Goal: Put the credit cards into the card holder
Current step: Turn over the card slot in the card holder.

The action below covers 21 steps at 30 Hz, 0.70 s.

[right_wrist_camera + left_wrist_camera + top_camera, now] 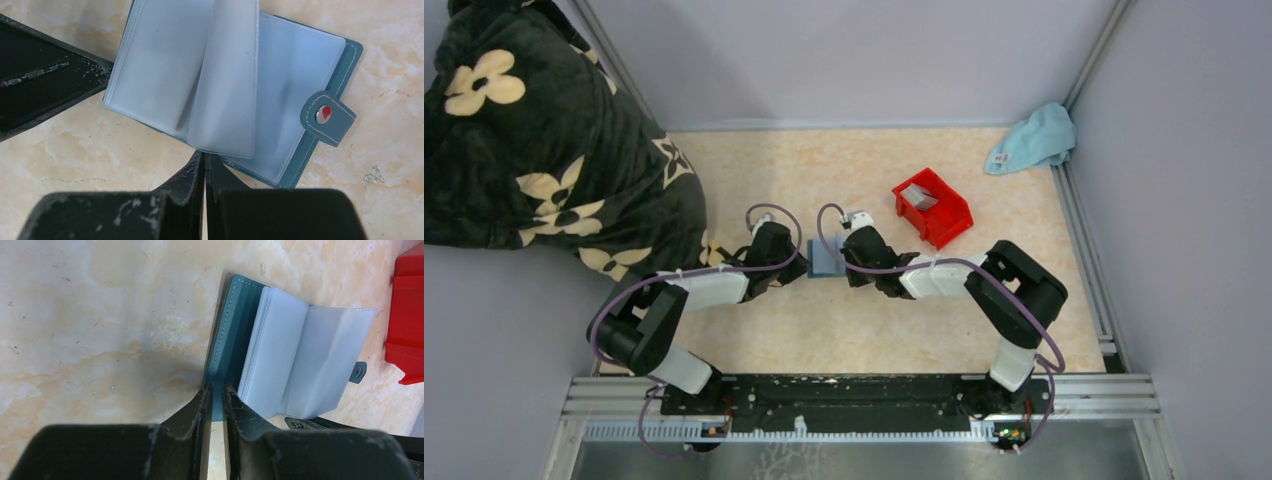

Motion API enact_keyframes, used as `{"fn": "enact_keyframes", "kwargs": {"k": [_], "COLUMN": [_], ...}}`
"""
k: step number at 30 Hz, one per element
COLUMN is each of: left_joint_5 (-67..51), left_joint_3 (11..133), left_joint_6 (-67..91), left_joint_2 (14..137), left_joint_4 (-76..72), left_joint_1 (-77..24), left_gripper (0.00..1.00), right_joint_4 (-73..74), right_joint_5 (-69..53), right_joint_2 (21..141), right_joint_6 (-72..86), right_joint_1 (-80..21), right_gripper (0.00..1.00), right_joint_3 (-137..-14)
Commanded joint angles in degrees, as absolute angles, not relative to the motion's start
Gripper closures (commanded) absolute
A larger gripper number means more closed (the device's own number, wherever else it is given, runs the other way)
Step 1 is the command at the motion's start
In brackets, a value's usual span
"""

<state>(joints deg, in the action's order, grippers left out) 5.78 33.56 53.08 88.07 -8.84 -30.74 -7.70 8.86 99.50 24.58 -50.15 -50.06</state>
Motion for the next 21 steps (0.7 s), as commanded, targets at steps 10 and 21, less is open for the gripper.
{"fn": "enact_keyframes", "kwargs": {"k": [10, 21], "left_joint_5": [6.6, 6.2], "left_joint_3": [29.7, 28.9], "left_joint_6": [50.9, 51.2], "left_joint_2": [93.5, 93.7], "left_joint_4": [3.1, 2.3], "left_joint_1": [-30.8, -30.8], "left_gripper": [0.79, 0.78], "right_joint_4": [-12.9, -16.6], "right_joint_5": [12.1, 14.0], "right_joint_2": [98.3, 98.9], "right_joint_6": [22.0, 21.3], "right_joint_1": [-51.0, -51.1], "right_gripper": [1.0, 1.0], "right_joint_3": [-52.3, -51.0]}}
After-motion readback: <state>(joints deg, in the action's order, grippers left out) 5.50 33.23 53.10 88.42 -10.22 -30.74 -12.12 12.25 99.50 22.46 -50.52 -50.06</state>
